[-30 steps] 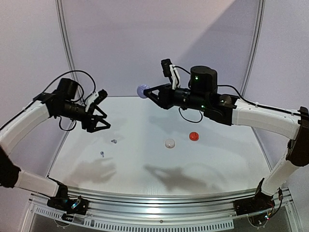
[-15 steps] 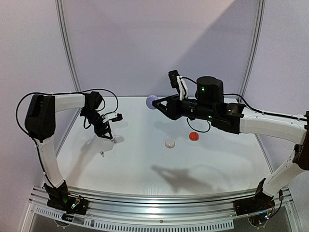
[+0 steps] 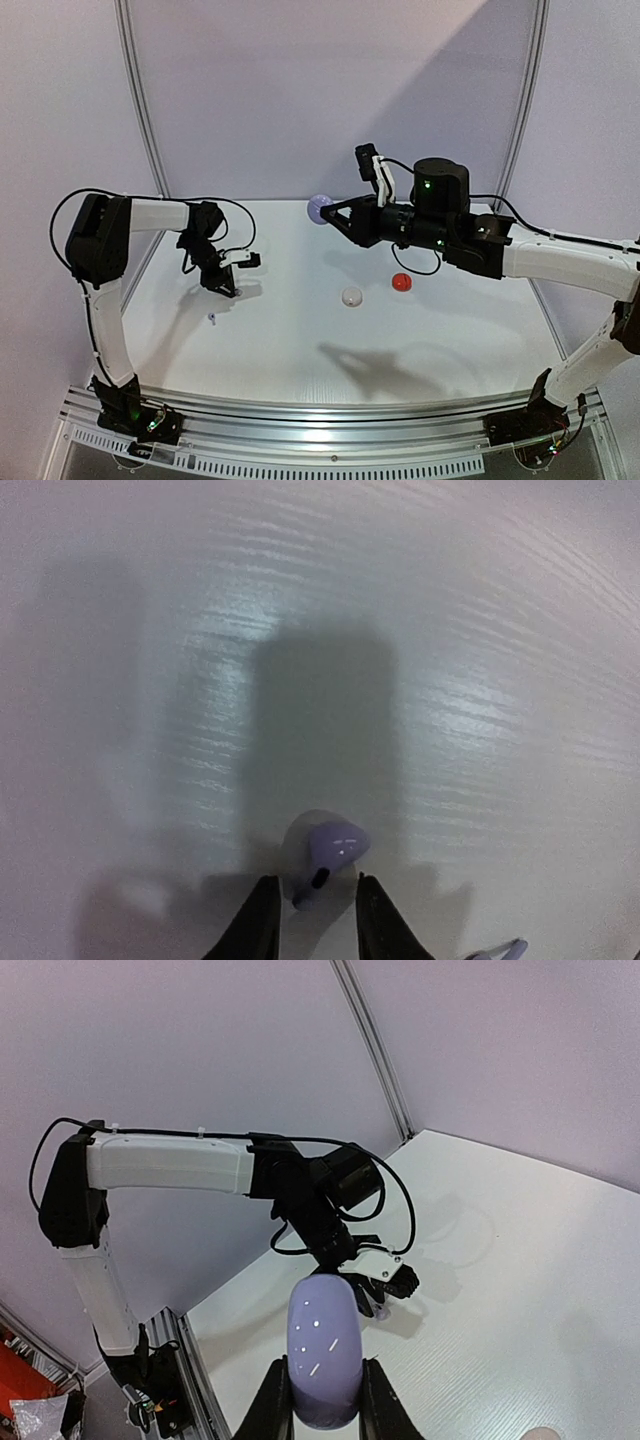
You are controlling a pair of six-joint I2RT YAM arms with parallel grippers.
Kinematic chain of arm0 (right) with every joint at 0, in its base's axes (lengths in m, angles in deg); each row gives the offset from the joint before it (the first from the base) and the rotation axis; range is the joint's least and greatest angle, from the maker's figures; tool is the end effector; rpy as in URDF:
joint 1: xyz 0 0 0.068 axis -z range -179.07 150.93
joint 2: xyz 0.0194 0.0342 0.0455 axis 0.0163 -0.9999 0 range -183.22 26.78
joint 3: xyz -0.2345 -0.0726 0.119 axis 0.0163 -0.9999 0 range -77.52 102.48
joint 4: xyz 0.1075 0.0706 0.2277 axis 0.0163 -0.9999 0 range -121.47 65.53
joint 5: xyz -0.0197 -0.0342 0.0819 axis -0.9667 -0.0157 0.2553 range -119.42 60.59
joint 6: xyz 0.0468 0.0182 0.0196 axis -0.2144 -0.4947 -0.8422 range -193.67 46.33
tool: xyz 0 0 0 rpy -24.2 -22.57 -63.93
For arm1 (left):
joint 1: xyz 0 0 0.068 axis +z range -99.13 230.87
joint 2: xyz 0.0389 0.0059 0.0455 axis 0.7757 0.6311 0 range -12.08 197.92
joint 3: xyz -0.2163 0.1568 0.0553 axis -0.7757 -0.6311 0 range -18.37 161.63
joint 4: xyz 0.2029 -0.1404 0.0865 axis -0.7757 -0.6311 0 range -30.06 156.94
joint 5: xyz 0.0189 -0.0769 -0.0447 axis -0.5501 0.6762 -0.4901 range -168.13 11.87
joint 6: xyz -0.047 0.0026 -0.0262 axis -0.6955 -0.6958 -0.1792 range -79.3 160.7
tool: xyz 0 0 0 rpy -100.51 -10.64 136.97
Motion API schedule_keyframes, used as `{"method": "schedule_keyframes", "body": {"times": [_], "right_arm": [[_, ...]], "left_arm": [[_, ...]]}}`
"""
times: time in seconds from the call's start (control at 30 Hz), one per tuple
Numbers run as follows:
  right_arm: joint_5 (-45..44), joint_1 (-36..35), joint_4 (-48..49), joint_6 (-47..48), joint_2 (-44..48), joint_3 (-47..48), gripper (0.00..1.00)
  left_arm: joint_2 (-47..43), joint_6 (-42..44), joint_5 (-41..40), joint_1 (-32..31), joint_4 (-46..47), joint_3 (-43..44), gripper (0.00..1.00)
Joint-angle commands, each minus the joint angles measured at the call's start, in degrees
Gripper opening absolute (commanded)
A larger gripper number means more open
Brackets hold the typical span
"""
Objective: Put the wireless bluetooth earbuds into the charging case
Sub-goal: Move the left earbud to the corner of the board.
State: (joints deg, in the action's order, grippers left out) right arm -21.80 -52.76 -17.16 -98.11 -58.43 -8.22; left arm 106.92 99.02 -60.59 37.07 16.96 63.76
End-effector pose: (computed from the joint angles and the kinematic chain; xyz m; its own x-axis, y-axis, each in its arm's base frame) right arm 0.2082 0.2914 0.3507 -0.4433 0.0893 -0.8919 -0.7611 0.4881 0.4272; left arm 0.3723 -0.1025 0.1376 -0.3019 0.9097 -0.2850 0.9531 0.2815 -0.1112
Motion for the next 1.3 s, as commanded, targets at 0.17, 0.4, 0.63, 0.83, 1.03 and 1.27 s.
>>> {"method": "schedule_keyframes", "body": {"times": [0.17,0.4,0.63,0.83,1.03,1.27], "right_arm": [[-0.1,0.0,-0.5,-0.8,1.4,-0.2,0.00],[-0.1,0.0,-0.5,-0.8,1.4,-0.1,0.00],[-0.1,0.0,-0.9,-1.0,1.4,-0.1,0.00],[-0.1,0.0,-1.6,-1.3,1.8,-0.5,0.00],[-0.3,0.0,-2.3,-1.0,2.5,-1.0,0.00],[-0.9,0.0,-3.6,-1.0,3.8,-1.5,0.00]], "left_arm": [[-0.3,-1.2,2.7,-2.0,0.4,-2.6,0.18],[-2.3,-4.6,4.8,-3.1,0.0,-5.2,0.05],[-5.4,-14.7,8.4,-8.3,2.5,-10.4,0.06],[-8.1,-29.4,13.7,-16.5,8.5,-16.4,0.07],[-7.4,-39.6,13.8,-23.3,13.6,-18.4,0.11],[-5.7,-42.4,18.9,-28.4,12.1,-16.5,0.29]]}}
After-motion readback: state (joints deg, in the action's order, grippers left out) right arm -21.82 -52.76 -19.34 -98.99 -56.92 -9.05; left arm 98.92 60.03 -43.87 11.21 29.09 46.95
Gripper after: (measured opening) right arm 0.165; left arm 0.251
